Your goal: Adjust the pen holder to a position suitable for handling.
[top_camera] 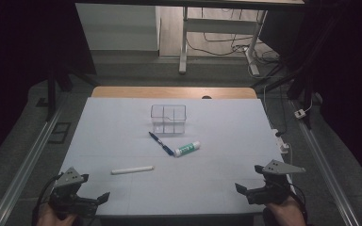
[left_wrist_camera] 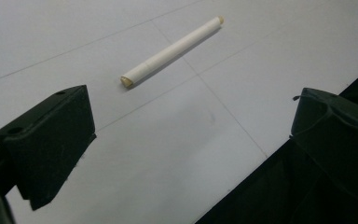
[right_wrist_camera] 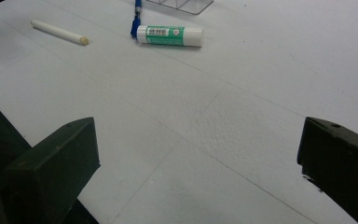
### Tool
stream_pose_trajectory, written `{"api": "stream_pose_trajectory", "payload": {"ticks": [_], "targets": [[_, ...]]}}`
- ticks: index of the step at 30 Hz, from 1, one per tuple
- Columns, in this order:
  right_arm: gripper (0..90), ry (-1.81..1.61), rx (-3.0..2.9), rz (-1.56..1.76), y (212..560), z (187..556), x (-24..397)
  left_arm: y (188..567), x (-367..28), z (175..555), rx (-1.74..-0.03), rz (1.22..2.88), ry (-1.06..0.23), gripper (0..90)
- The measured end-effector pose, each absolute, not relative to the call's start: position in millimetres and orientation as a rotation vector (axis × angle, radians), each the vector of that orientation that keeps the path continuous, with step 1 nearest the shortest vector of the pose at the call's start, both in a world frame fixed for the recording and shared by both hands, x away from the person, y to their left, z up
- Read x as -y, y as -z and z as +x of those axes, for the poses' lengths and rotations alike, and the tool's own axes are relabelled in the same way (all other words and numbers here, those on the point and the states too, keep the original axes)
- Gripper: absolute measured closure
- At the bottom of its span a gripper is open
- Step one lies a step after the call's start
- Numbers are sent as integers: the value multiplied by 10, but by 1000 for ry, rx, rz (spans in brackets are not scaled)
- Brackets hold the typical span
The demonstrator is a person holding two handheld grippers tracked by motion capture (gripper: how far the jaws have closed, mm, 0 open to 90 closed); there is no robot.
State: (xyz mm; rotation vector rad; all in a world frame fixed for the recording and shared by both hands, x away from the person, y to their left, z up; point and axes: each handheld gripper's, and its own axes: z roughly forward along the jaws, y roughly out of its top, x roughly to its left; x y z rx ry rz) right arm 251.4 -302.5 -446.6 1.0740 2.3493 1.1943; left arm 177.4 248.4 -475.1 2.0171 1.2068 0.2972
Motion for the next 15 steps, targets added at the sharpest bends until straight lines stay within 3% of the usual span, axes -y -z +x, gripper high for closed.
{"api": "stream_pose_trajectory", "payload": {"ticks": [15], "targets": [[0, -1229, -2378, 1003, 4461, 2535, 2880, 4723, -2437, 1840, -1143, 2005, -306, 0]]}}
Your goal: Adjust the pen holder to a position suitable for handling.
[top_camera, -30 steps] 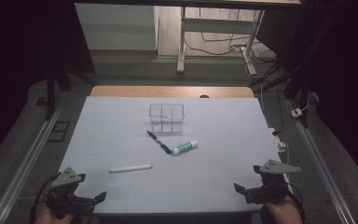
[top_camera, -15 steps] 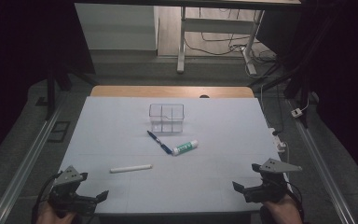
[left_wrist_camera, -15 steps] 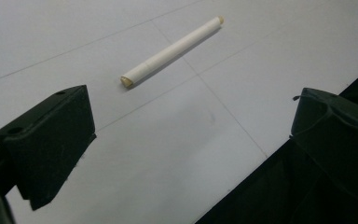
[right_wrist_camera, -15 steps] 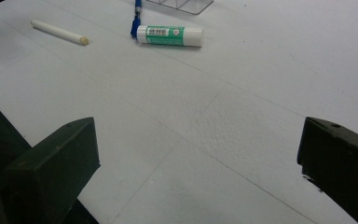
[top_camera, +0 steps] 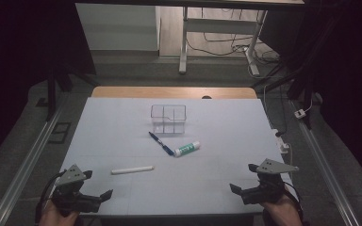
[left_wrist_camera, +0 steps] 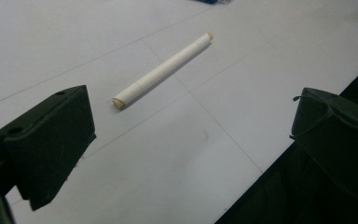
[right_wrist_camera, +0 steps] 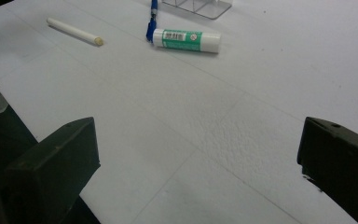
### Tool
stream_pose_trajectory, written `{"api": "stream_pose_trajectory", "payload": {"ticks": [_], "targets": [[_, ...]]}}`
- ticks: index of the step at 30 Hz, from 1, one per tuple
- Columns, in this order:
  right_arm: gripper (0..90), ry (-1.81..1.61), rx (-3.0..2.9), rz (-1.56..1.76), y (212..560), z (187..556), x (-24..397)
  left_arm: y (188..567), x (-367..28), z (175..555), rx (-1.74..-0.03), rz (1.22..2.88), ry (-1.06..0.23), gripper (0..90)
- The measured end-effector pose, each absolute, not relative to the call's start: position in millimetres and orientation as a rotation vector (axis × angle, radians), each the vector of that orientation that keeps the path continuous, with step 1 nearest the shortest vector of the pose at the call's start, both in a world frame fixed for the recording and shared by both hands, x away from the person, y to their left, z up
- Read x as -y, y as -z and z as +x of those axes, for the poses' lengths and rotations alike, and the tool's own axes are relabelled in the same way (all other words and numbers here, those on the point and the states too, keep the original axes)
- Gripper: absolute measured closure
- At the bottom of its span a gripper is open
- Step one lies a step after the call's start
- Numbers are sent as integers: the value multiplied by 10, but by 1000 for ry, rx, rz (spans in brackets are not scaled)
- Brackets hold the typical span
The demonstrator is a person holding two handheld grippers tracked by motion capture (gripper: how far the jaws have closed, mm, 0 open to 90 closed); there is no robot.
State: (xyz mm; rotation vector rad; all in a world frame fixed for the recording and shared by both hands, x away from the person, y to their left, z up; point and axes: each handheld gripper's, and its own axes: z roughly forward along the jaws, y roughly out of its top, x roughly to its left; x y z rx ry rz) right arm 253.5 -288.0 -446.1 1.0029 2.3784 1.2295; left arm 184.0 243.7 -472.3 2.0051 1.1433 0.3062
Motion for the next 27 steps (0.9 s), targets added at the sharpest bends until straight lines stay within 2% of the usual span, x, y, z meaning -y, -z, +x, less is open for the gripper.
{"api": "stream_pose_trajectory", "payload": {"ticks": [17, 27], "targets": [[0, -1275, -2408, 865, 4449, 2582, 2695, 4740, -2312, 2002, -1072, 2032, -289, 0], [0, -1335, -2432, 905, 4507, 2671, 2621, 4761, -2245, 2160, -1020, 2039, -271, 0]]}}
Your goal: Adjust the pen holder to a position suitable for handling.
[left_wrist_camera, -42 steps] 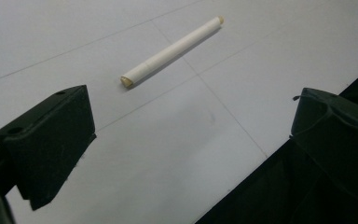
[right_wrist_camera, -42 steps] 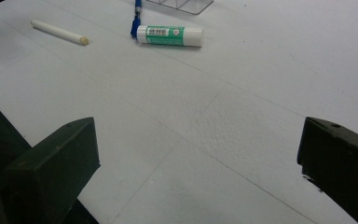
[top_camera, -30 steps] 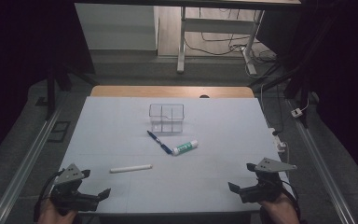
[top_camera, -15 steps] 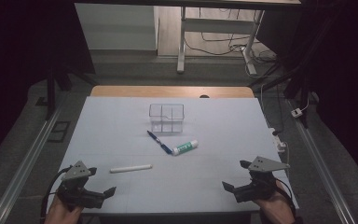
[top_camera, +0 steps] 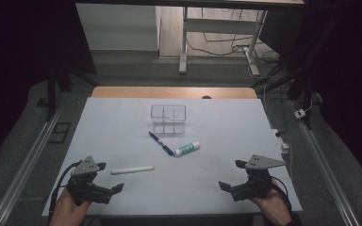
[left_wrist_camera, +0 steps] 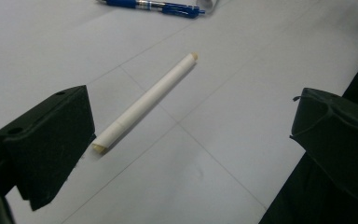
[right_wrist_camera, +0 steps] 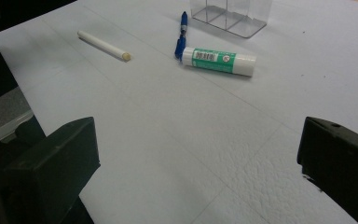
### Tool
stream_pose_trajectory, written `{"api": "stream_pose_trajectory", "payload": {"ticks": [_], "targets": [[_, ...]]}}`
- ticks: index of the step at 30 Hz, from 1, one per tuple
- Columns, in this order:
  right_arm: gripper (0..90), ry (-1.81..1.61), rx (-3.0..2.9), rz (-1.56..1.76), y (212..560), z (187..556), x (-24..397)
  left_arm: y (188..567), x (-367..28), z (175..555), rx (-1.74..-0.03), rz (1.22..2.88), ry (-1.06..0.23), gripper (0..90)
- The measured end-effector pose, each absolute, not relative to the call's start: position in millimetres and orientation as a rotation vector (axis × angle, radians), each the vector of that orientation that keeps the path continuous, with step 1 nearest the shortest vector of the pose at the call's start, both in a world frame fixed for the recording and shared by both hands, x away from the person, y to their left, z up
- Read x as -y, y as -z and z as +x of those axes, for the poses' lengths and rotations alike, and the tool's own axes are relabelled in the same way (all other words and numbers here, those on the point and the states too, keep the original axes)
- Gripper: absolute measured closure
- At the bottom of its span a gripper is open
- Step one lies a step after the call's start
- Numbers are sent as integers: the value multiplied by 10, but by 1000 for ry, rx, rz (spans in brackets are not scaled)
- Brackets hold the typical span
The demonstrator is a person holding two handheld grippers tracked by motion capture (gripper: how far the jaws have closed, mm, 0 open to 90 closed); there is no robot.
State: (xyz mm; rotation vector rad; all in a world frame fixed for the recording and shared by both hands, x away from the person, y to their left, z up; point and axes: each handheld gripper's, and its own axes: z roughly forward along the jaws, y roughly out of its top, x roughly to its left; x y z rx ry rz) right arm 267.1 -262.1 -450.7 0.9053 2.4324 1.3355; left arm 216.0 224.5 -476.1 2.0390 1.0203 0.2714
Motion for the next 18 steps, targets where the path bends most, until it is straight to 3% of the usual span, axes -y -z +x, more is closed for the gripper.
{"api": "stream_pose_trajectory", "payload": {"ticks": [18], "targets": [[0, -1293, -2471, 884, 4548, 2829, 2400, 4766, -2032, 2531, -999, 2088, -255, 0]]}}
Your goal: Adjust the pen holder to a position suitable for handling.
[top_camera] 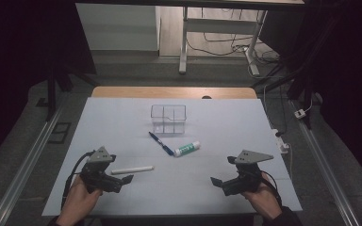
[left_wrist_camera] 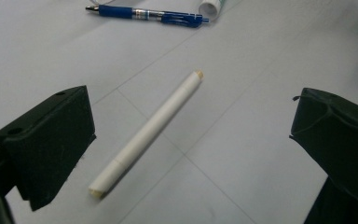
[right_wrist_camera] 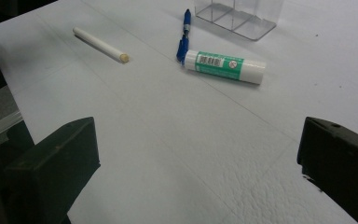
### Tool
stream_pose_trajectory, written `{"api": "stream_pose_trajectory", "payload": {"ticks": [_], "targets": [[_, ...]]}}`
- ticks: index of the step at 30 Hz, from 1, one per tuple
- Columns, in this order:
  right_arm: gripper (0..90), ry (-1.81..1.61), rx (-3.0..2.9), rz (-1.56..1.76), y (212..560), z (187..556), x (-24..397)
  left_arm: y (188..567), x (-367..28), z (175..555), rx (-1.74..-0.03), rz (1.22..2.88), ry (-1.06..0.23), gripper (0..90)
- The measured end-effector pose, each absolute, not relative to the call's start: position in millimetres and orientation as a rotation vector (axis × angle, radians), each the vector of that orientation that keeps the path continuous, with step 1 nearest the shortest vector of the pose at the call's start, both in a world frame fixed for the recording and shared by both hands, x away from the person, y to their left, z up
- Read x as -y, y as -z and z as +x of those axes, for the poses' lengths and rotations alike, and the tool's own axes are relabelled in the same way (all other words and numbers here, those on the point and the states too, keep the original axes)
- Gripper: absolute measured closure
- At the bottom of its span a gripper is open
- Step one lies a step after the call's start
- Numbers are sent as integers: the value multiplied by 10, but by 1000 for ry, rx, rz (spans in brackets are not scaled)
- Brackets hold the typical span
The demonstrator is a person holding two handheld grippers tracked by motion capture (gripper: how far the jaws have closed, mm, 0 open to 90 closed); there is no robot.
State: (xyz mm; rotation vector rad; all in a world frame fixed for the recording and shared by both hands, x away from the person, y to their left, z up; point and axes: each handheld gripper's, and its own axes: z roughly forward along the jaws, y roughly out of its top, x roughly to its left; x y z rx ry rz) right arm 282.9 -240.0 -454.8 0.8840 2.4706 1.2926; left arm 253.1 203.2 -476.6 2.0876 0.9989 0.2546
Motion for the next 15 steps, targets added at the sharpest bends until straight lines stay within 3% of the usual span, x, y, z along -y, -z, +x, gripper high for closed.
{"api": "stream_pose_trajectory", "payload": {"ticks": [15], "targets": [[0, -1287, -2510, 881, 4566, 3016, 2180, 4737, -1863, 2842, -965, 2112, -251, 0]]}}
